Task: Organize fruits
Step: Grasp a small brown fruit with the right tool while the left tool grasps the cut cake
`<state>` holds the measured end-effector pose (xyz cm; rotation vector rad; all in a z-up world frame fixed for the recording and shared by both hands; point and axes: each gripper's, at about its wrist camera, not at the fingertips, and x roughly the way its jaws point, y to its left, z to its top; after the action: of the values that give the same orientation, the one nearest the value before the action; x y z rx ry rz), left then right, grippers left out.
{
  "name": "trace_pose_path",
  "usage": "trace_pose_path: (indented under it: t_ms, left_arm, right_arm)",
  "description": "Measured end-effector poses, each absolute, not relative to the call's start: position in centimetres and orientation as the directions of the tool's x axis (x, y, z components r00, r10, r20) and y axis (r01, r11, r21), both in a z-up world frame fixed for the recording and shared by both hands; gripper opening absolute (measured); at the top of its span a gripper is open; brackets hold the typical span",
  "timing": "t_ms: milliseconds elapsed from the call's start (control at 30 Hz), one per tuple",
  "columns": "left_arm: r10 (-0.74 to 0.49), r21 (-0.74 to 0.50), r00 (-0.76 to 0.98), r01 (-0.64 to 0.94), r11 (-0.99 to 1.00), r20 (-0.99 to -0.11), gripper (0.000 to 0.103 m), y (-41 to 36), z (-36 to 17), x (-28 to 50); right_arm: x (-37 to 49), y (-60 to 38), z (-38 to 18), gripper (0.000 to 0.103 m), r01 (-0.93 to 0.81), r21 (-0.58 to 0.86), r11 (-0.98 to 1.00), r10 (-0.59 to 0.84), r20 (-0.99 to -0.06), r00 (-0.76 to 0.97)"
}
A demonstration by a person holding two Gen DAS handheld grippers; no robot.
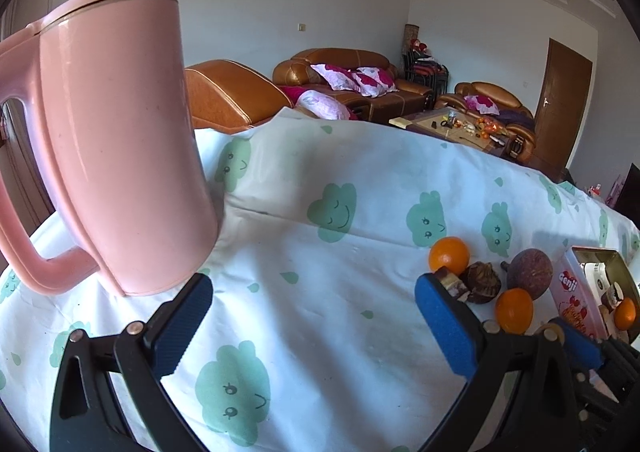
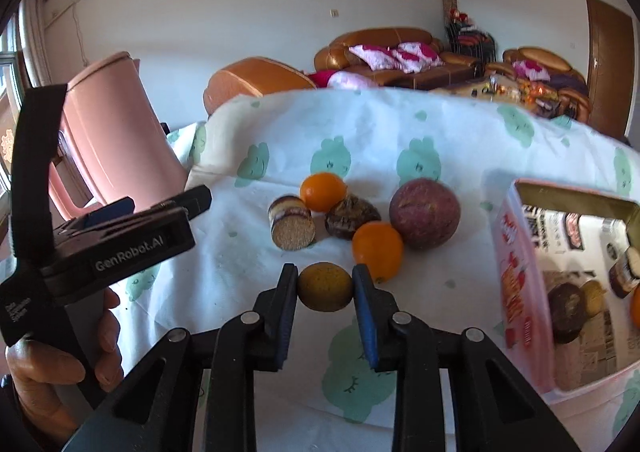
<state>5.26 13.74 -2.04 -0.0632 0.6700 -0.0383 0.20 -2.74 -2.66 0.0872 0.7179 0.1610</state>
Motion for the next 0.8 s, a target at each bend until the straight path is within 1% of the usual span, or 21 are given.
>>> trace_pose_path:
  t_ms: [133, 200, 233, 267, 333, 433, 500, 533, 567, 633, 800]
  left_arm:
    - [-0.114, -0.114, 0.782, 0.055, 0.992, -0.613, 0.101, 12.9, -2.3, 5.1]
    - [-0.136, -0.135, 0.768, 0.066, 0.989, -0.625, 0.095, 12.3, -2.6, 5.3]
    - [-0.150, -0.147, 0.757, 0.071, 0.987, -0.636, 0.090, 11.9, -2.8, 5.6]
    - [-0.163, -0.159, 0.741, 0.077, 0.984, -0.651, 0.085, 11.4, -3.0, 6.0]
    - [-0.181, -0.175, 0.713, 0.082, 0.981, -0.678, 0.079, 10.5, -3.4, 6.8]
    - [-0.198, -0.185, 0.688, 0.095, 0.978, -0.698, 0.078, 8.9, -3.7, 7.8]
    - [-0.185, -0.168, 0.670, 0.090, 0.982, -0.719, 0.078, 7.8, -4.0, 8.7]
    - [-0.181, -0.168, 0.658, 0.084, 0.982, -0.731, 0.074, 7.4, -4.3, 9.1]
    - [-0.184, -0.172, 0.640, 0.081, 0.982, -0.746, 0.068, 7.0, -4.7, 9.6]
    - [-0.190, -0.189, 0.604, 0.066, 0.980, -0.774, 0.064, 6.5, -5.6, 10.6]
    - [-0.167, -0.155, 0.615, 0.073, 0.985, -0.771, 0.063, 5.8, -5.9, 10.9]
  right_arm:
    - [-2.0, -3.6, -0.3, 0.030, -0.109, 0.061, 0.992, 0.125, -0.555, 0.823]
    - [-2.7, -4.0, 0.2, 0.030, -0.100, 0.015, 0.995, 0.093, -0.530, 0.843]
    - [-3.0, -4.2, 0.2, 0.030, -0.097, -0.002, 0.995, 0.081, -0.523, 0.848]
    - [-3.2, -4.5, 0.3, 0.030, -0.094, -0.012, 0.996, 0.074, -0.520, 0.851]
    - [-3.3, -5.1, 0.3, 0.030, -0.093, -0.010, 0.996, 0.074, -0.525, 0.848]
    - [-3.1, -5.9, 0.2, 0.030, -0.088, 0.008, 0.996, 0.079, -0.531, 0.844]
    - [-3.0, -6.3, 0.3, 0.030, -0.086, 0.016, 0.996, 0.081, -0.530, 0.844]
    - [-3.0, -6.5, 0.4, 0.030, -0.084, 0.021, 0.996, 0.082, -0.530, 0.844]
    - [-2.9, -6.7, 0.4, 0.030, -0.083, 0.025, 0.996, 0.084, -0.531, 0.843]
    - [-2.7, -7.0, 0.3, 0.030, -0.080, 0.034, 0.996, 0.086, -0.537, 0.839]
    - [-2.5, -7.6, 0.0, 0.030, -0.073, 0.071, 0.995, 0.100, -0.554, 0.826]
